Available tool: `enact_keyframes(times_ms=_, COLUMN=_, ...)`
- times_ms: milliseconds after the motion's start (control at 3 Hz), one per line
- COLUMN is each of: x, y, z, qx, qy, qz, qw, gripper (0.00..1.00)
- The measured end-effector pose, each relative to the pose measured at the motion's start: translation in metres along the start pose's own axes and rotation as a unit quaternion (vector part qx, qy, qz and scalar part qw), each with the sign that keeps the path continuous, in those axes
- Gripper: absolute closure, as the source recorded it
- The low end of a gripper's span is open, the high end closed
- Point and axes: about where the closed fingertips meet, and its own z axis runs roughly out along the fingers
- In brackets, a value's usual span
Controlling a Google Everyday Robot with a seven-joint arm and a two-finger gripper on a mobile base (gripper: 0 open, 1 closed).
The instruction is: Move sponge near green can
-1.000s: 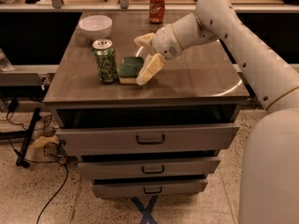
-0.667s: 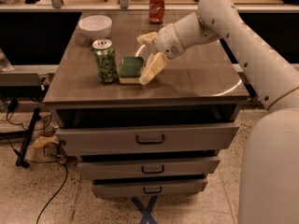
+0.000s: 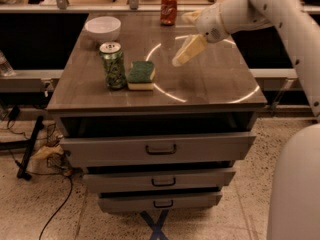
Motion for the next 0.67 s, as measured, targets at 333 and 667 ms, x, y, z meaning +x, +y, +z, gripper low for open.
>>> enact_keyframes(times_ms=333, x=-0.019, y=-0.049, z=-0.099, qx=0.149, qy=0.013, qz=0.006, qw=0.9888, gripper=0.0)
enact_keyframes(times_ms=667, x=-0.039, y=-0.068, z=-0.118, qx=0.201, qy=-0.003, qz=-0.002, qw=0.9796, gripper=0.0)
